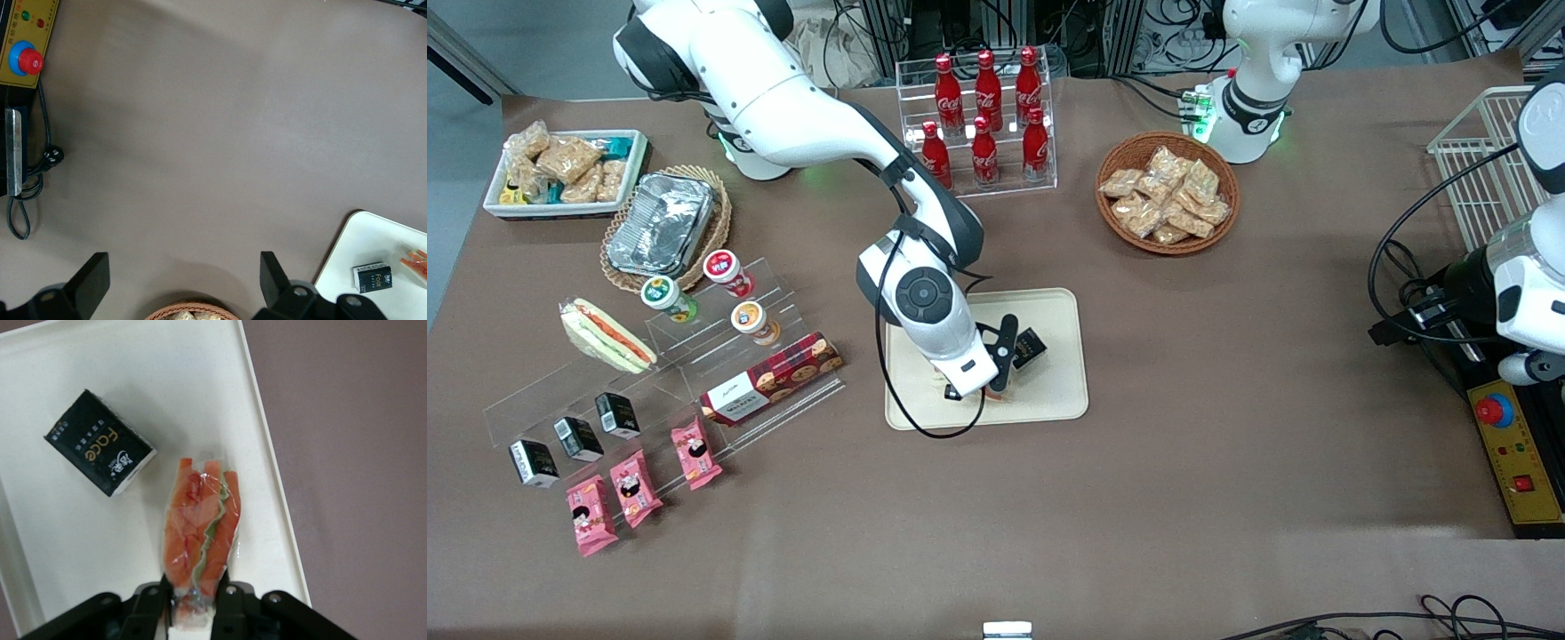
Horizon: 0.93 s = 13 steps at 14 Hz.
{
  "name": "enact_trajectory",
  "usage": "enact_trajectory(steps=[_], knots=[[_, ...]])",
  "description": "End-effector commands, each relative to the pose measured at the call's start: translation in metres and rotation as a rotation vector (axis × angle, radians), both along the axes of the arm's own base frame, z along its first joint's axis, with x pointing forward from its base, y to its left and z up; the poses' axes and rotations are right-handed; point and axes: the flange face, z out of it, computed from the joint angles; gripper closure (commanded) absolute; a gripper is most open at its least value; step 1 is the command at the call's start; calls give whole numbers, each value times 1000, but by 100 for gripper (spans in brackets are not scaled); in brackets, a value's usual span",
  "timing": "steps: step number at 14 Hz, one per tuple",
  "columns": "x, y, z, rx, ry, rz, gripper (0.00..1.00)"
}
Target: Place sandwich on tray
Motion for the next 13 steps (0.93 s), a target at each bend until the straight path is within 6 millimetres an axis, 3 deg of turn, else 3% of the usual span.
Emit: enact_trajectory(steps=[1,2,4,7,9,13], knots=[[8,-4,8,12,-30,-2,1],[11,-5,12,21,-36,-8,1],[28,-25,30,82,-20,-87,1],[37,-44,87,146,-20,-149,1],[51,-83,126,136,-15,-235,1],[70,-172,183,114,41,-415,1]])
